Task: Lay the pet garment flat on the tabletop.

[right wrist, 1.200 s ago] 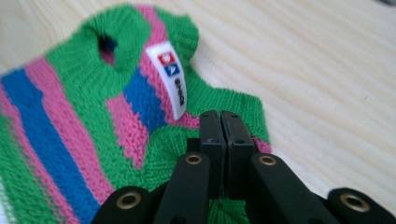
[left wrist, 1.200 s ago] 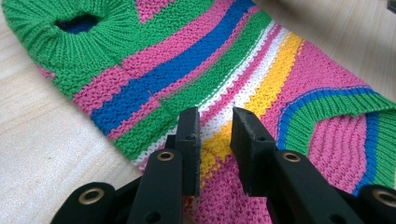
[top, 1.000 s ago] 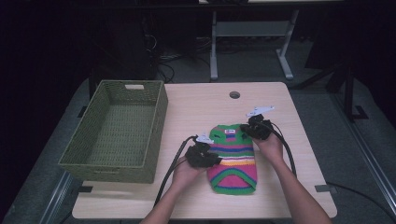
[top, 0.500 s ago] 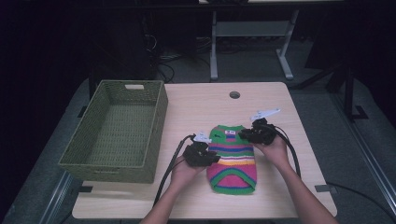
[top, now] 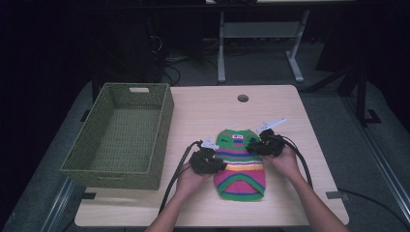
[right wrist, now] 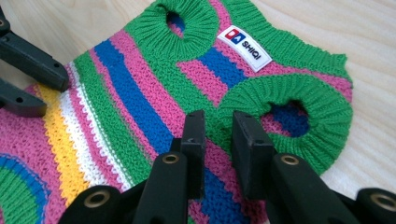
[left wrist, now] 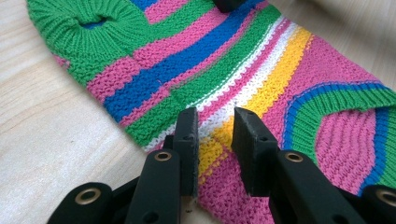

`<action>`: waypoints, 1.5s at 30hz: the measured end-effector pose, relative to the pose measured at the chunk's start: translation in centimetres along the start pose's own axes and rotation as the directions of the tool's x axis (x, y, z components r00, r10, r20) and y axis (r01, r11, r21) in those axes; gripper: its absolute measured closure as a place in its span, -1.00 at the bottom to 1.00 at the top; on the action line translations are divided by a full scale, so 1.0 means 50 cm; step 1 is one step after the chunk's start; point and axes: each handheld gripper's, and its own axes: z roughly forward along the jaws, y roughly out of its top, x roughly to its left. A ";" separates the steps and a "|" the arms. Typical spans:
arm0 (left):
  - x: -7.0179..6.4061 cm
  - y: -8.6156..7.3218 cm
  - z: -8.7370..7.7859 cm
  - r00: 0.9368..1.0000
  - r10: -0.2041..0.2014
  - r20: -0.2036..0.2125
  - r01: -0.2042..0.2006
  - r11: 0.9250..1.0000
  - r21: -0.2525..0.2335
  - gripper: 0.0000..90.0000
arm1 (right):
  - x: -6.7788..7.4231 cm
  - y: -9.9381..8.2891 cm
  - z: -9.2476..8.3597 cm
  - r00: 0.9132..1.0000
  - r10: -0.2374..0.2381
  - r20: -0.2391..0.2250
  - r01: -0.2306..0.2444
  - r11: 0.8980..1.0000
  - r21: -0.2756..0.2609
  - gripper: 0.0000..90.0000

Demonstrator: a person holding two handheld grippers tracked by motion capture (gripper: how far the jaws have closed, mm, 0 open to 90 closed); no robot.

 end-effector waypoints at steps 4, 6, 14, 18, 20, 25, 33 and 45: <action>0.001 -0.001 -0.002 1.000 -0.006 -0.005 0.006 1.000 -0.002 0.56 | 0.000 0.001 0.006 1.000 0.011 -0.004 -0.011 1.000 -0.014 0.62; 0.003 -0.001 -0.003 1.000 -0.008 -0.007 0.008 1.000 0.002 0.56 | 0.002 0.002 0.007 1.000 0.014 -0.003 -0.014 1.000 -0.015 0.60; 0.006 0.000 -0.009 0.999 -0.035 -0.003 0.035 0.999 -0.022 0.49 | -0.001 -0.001 0.005 0.998 0.034 -0.054 -0.037 0.998 -0.048 0.39; 0.009 0.002 -0.016 0.999 -0.047 0.005 0.047 0.998 -0.040 0.45 | 0.001 -0.003 -0.003 0.996 0.032 -0.087 -0.038 0.997 -0.061 0.33; 0.010 0.003 -0.020 0.999 -0.040 0.000 0.040 0.998 -0.043 0.43 | 0.001 -0.004 -0.007 0.995 0.026 -0.097 -0.032 0.998 -0.062 0.31; 0.011 0.002 -0.027 0.998 -0.060 0.008 0.060 0.996 -0.060 0.33 | 0.000 -0.008 -0.023 0.991 0.038 -0.129 -0.050 0.995 -0.089 0.24; 0.011 0.002 -0.043 0.998 -0.059 0.006 0.060 0.995 -0.075 0.12 | -0.005 -0.022 -0.044 0.986 0.046 -0.159 -0.061 0.994 -0.087 0.13; 0.007 -0.008 -0.066 0.998 -0.062 -0.024 0.060 0.995 -0.084 -0.10 | 0.002 -0.043 -0.092 0.988 0.031 -0.149 -0.049 0.992 -0.114 -0.02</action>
